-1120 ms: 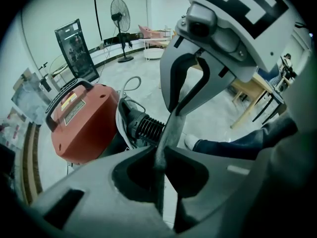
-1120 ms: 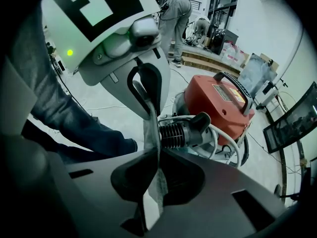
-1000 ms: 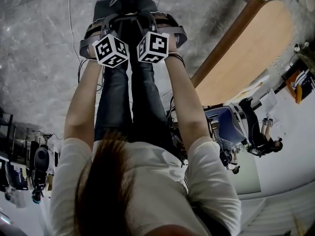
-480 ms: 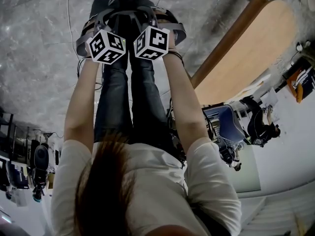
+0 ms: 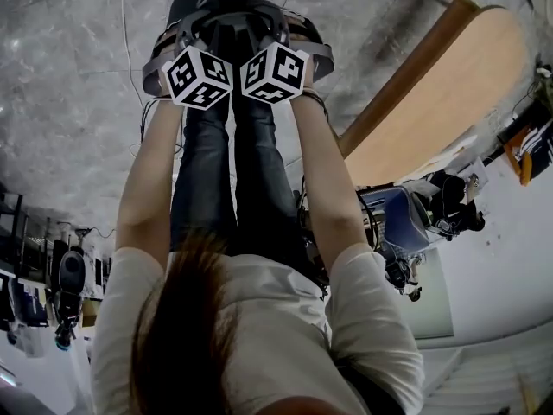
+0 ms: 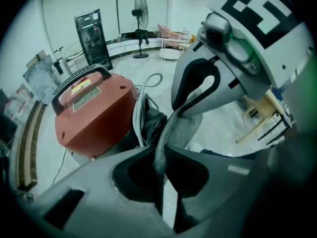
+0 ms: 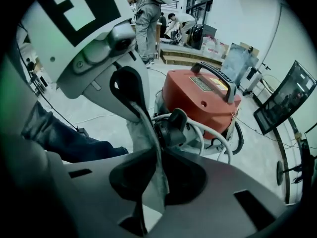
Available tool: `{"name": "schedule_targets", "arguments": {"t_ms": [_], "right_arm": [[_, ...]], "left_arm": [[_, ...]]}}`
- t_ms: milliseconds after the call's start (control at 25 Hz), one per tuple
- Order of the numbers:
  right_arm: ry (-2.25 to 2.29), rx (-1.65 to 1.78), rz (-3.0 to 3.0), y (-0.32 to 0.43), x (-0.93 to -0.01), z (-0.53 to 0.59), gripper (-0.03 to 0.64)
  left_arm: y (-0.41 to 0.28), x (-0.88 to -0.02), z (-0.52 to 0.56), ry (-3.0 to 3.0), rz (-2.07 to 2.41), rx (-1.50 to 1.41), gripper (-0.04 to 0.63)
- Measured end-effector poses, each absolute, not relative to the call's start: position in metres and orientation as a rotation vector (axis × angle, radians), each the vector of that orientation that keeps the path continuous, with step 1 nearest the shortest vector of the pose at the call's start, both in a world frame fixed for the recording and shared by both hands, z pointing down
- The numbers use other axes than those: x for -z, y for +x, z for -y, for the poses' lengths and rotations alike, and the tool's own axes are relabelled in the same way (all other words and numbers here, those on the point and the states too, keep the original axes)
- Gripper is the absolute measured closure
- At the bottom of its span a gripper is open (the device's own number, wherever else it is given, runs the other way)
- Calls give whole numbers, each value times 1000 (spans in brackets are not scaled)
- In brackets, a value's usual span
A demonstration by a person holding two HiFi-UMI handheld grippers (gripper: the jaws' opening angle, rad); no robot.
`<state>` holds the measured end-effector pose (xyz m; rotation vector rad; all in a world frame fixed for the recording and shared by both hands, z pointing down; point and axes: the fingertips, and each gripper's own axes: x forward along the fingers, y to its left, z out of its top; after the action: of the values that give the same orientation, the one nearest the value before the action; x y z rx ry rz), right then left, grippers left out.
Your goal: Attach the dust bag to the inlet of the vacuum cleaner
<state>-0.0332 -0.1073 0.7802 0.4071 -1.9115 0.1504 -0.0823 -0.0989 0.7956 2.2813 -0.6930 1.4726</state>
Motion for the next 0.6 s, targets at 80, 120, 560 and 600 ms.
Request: {"name": "schedule_targets", "arguments": {"t_ms": [80,120,560,600], "right_arm": [[400,-148,1903,-35,-781,114,565],[400,-148,1900,-35,-781,116,565],[551,-230,1906,-30,-779,109,568],[549,-228,1902,-30,-780,110,566]], "left_arm": [[-83,-798,99,2232,751,-1415,551],[-83,-799,99,2219,769,-1399,551],[-79,-794,111,2331,657,-1472,541],[-80,-794,110,2314,687,-1446,541]]}}
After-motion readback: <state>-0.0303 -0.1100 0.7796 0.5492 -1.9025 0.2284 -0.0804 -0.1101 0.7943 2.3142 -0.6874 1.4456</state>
